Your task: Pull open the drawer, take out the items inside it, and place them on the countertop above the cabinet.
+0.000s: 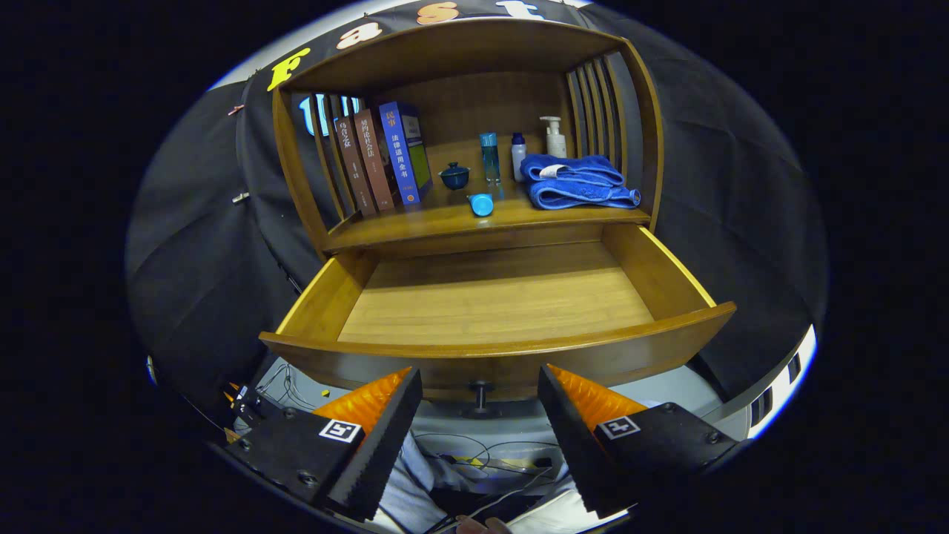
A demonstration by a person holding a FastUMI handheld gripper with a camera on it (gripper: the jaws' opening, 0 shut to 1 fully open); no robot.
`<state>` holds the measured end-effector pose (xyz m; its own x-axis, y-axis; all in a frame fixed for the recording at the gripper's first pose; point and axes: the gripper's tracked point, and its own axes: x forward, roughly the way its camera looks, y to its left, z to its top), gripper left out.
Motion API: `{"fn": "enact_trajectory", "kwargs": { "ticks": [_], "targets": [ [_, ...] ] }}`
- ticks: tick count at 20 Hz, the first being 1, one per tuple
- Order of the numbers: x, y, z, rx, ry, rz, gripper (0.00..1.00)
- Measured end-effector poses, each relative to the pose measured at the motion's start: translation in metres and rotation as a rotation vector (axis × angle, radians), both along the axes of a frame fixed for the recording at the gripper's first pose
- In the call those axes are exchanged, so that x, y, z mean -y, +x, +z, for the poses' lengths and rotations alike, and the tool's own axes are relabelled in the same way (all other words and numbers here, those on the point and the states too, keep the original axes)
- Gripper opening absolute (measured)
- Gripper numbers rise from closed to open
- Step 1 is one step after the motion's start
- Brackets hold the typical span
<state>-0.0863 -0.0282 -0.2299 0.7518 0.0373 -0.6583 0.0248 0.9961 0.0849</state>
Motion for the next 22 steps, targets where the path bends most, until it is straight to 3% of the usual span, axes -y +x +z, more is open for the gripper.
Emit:
{"fn": "enact_trajectory", "kwargs": {
  "ticks": [12,22],
  "targets": [
    [-0.002,0.019,-0.036,-0.099,0.034,-0.041,0.99],
    [-0.008,0.100,-0.033,-0.042,0.014,-0.012,1.00]
  ]
}}
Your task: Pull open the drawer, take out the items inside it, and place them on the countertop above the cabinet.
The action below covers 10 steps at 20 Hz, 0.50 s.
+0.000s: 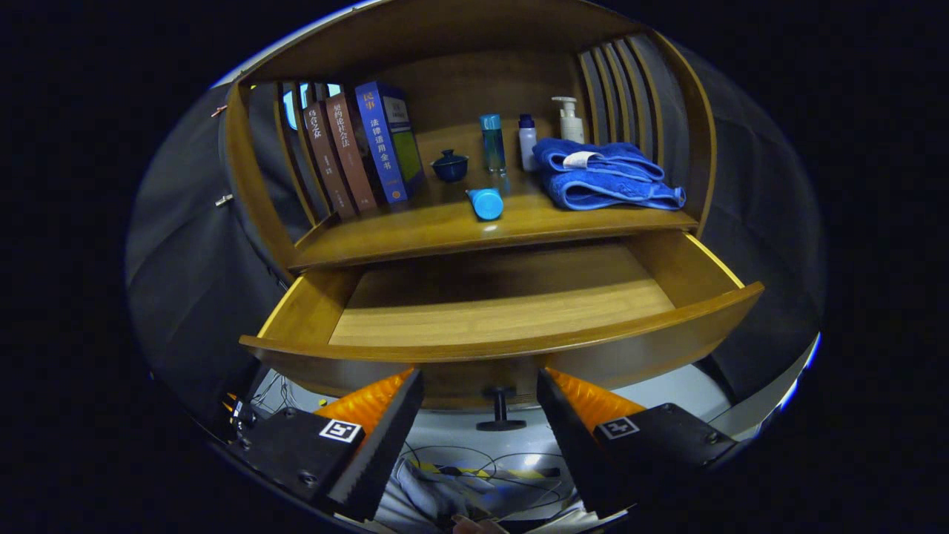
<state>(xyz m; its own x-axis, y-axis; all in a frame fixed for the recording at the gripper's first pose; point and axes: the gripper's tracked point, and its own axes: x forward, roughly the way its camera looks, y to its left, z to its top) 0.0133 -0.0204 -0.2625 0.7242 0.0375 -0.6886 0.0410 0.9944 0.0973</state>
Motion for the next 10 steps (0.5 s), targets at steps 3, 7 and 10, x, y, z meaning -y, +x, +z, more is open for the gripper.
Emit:
{"fn": "enact_trajectory", "kwargs": {
  "ticks": [3,7,10],
  "targets": [
    [0.001,0.021,-0.002,-0.002,-0.001,0.002,0.99],
    [0.003,0.053,-0.008,-0.009,0.000,0.004,0.99],
    [0.006,0.071,-0.010,-0.013,0.003,0.000,0.99]
  ]
}}
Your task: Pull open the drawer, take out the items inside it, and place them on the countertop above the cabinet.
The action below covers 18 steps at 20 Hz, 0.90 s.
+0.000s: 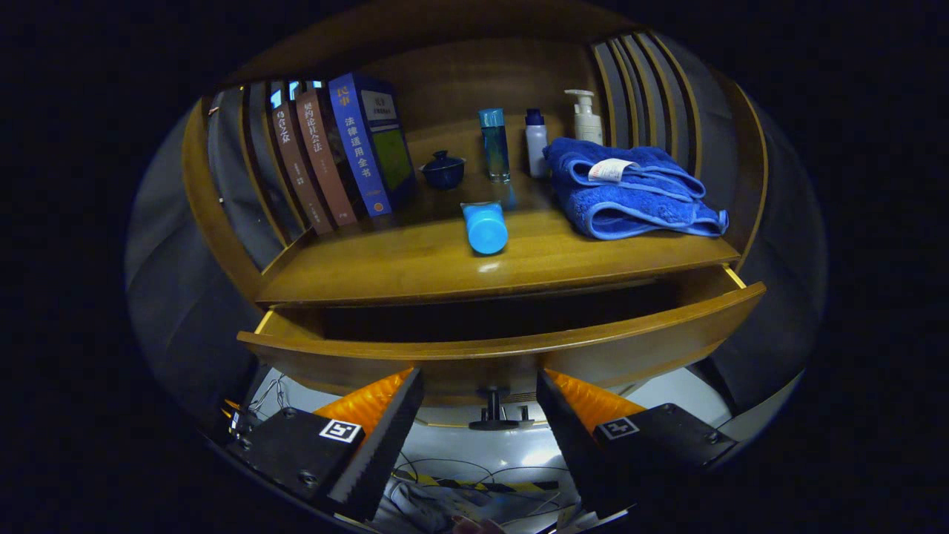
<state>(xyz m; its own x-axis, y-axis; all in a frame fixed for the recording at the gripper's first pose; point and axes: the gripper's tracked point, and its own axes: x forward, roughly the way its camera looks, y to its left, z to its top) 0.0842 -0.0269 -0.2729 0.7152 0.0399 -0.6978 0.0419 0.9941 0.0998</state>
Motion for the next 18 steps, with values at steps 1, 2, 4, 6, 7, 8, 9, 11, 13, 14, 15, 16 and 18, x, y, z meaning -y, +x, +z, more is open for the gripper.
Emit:
{"fn": "enact_trajectory", "kwargs": {
  "ticks": [1,2,4,6,7,8,9,11,13,14,15,16,18],
  "targets": [
    [0.000,0.005,-0.001,0.001,0.001,-0.001,0.99],
    [0.000,0.011,-0.002,0.003,0.002,-0.001,1.00],
    [0.000,0.018,-0.002,0.008,0.000,-0.001,1.00],
    [0.001,0.024,-0.003,0.012,-0.001,-0.003,1.00],
    [0.000,0.026,-0.003,0.013,-0.001,-0.003,1.00],
    [0.000,0.028,-0.003,0.015,-0.003,-0.005,1.00],
    [-0.001,0.030,-0.004,0.017,-0.005,-0.004,1.00],
    [-0.001,0.034,-0.009,0.020,-0.016,-0.007,0.99],
    [-0.001,0.033,-0.009,0.023,-0.025,-0.007,0.99],
    [0.000,0.033,-0.009,0.026,-0.026,-0.007,0.99],
    [-0.001,0.033,-0.009,0.032,-0.025,-0.008,0.99],
    [-0.001,0.033,-0.010,0.039,-0.025,-0.010,0.99],
    [-0.002,0.030,-0.011,0.043,-0.032,-0.004,0.99]
  ]
}}
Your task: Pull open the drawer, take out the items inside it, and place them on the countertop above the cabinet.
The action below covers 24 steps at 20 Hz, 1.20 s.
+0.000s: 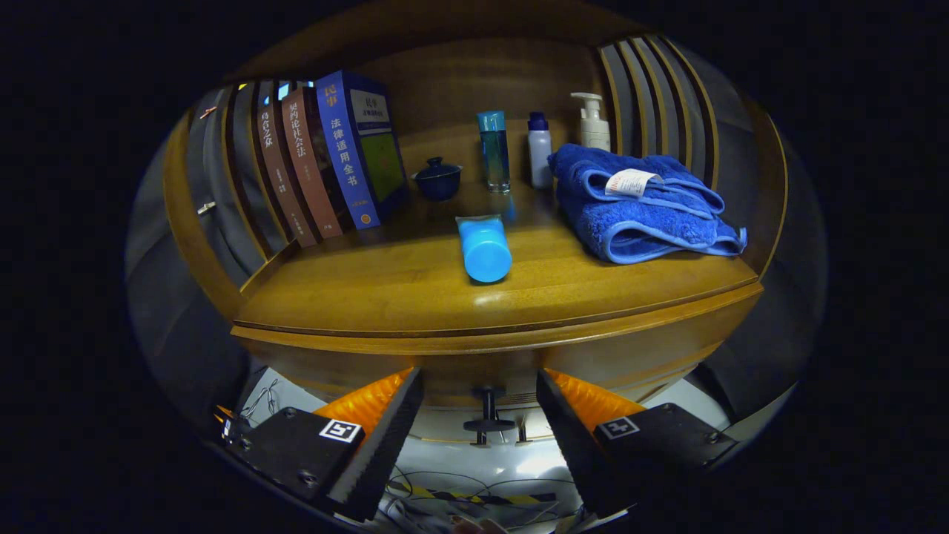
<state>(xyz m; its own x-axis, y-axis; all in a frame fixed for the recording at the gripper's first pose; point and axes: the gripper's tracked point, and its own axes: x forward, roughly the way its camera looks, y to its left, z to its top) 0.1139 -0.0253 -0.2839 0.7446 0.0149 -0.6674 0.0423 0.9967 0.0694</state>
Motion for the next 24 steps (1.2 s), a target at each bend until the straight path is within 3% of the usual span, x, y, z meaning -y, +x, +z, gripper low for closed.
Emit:
{"fn": "enact_trajectory", "kwargs": {
  "ticks": [8,17,24],
  "targets": [
    [-0.004,-0.023,0.075,0.150,-0.030,0.008,1.00],
    [-0.030,-0.077,0.211,0.506,-0.063,0.041,1.00],
    [-0.036,-0.105,0.263,0.647,-0.126,0.012,0.99]
  ]
}}
